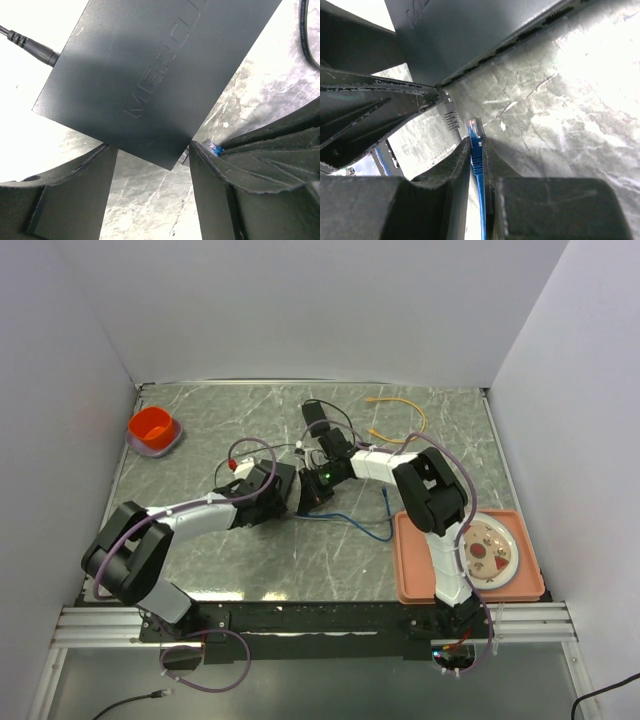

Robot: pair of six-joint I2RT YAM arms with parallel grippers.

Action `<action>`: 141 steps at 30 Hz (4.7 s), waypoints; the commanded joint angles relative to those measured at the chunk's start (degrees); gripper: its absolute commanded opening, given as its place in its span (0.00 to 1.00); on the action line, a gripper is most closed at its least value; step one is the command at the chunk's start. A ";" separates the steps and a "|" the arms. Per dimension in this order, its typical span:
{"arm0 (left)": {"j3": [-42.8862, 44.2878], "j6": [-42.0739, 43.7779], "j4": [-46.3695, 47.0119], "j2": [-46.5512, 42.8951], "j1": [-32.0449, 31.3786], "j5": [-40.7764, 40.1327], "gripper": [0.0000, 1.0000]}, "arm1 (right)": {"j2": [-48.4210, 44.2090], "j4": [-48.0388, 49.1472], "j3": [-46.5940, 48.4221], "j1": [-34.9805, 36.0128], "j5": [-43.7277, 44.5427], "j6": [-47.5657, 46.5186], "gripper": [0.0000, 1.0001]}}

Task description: Pull the plug from the switch port

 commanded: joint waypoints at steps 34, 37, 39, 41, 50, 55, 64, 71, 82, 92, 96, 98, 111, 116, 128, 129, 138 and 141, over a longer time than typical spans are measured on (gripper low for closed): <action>-8.63 2.50 7.70 -29.32 -6.09 -0.48 0.99 | -27.05 -2.53 24.56 -24.65 40.19 20.69 0.00; -9.16 2.33 7.88 -28.88 -6.09 -0.92 0.99 | -27.30 -0.97 24.66 -26.67 40.46 21.92 0.00; -8.99 2.24 7.62 -27.92 -6.09 -1.28 1.00 | -28.44 2.89 20.38 -27.38 42.30 22.79 0.00; -8.55 2.06 7.27 -27.21 -6.00 -1.45 0.99 | -29.15 8.42 17.72 -28.78 44.32 23.67 0.00; -8.55 -0.93 6.21 -25.10 -6.09 -3.65 0.99 | -11.14 -0.15 35.45 -32.66 44.96 27.80 0.52; -8.19 -1.19 5.33 -24.22 -6.09 -4.71 0.99 | -12.53 3.25 31.96 -32.31 42.23 31.23 0.66; -7.93 -3.21 3.31 -24.22 -5.82 -8.13 0.98 | -25.17 19.76 9.05 -20.81 29.67 30.62 0.66; -8.28 -5.24 -3.11 -23.70 0.84 -7.88 0.97 | -23.36 36.58 -9.96 -8.68 12.34 28.44 0.61; -6.36 -2.16 3.13 -15.79 9.91 5.40 0.15 | -18.70 32.88 -11.90 -2.78 8.56 21.57 0.57; -3.63 -3.39 7.00 -9.20 9.91 7.86 0.07 | -13.43 32.27 -13.67 0.73 6.54 17.97 0.57; -2.57 -3.12 7.44 -8.40 10.00 8.30 0.05 | -9.73 29.99 -12.09 1.27 7.33 16.39 0.56; -2.57 -2.86 7.70 -9.10 10.00 8.13 0.07 | -8.94 29.72 -11.64 1.27 7.24 15.94 0.56; -4.33 -3.65 8.84 -7.09 10.26 8.92 0.04 | -6.48 28.67 -11.64 1.53 4.95 14.36 0.57; -5.90 -4.53 10.07 -5.86 11.49 10.58 0.03 | -5.86 26.91 -10.33 2.32 5.04 13.22 0.57; -8.81 -5.58 13.31 -3.66 13.16 13.84 0.04 | -3.32 22.60 -6.20 3.55 3.90 10.67 0.57; -8.98 -5.76 13.68 -3.57 13.16 14.10 0.04 | -3.14 21.90 -5.84 3.81 3.55 10.15 0.57; -10.83 -6.73 15.61 -2.08 13.51 15.42 0.04 | -1.12 20.84 -5.32 4.08 0.03 8.82 0.56; -11.18 -6.90 15.96 -2.25 13.60 15.42 0.04 | -0.68 19.52 -5.40 4.08 -0.23 8.74 0.56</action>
